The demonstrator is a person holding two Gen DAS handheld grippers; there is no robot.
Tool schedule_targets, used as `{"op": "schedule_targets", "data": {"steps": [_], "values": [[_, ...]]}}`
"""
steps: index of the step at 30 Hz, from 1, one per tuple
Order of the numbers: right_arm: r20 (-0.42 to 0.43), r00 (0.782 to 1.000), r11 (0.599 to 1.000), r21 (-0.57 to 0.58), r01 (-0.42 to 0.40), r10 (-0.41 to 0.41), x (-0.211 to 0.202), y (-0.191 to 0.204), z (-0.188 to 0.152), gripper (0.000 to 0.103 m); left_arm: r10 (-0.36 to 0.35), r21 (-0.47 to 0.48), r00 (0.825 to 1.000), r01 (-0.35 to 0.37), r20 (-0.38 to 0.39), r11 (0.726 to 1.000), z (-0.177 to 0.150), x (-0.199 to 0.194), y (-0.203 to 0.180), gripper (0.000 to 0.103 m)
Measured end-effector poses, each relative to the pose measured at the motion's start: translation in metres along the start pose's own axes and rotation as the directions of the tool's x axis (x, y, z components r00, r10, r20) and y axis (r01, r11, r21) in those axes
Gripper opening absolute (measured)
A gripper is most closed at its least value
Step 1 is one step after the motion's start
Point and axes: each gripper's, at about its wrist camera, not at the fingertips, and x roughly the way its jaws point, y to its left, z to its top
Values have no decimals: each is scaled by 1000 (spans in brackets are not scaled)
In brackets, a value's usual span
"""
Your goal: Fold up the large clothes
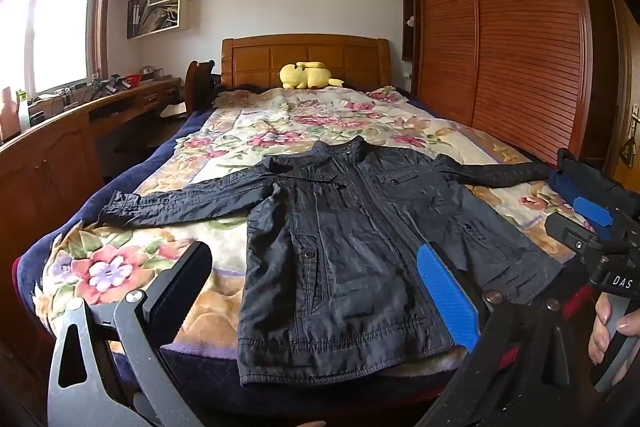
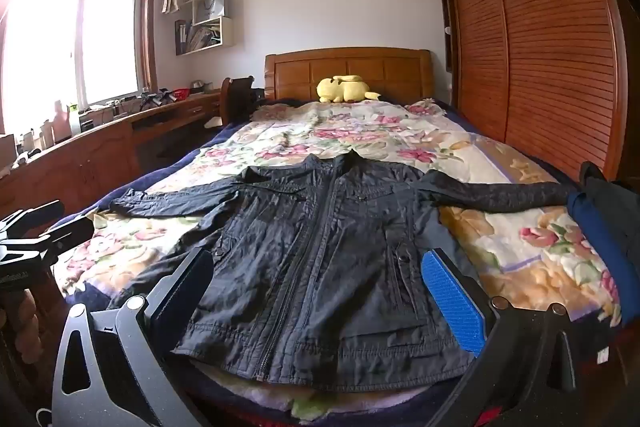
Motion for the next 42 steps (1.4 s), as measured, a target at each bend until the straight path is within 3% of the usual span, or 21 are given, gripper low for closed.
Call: {"op": "schedule_targets", "data": {"steps": [42], "values": [[0, 1000, 1000, -1, -1, 1, 0, 4, -1, 103, 5, 7, 1000, -5, 4, 1000, 2, -8, -1, 103]]}}
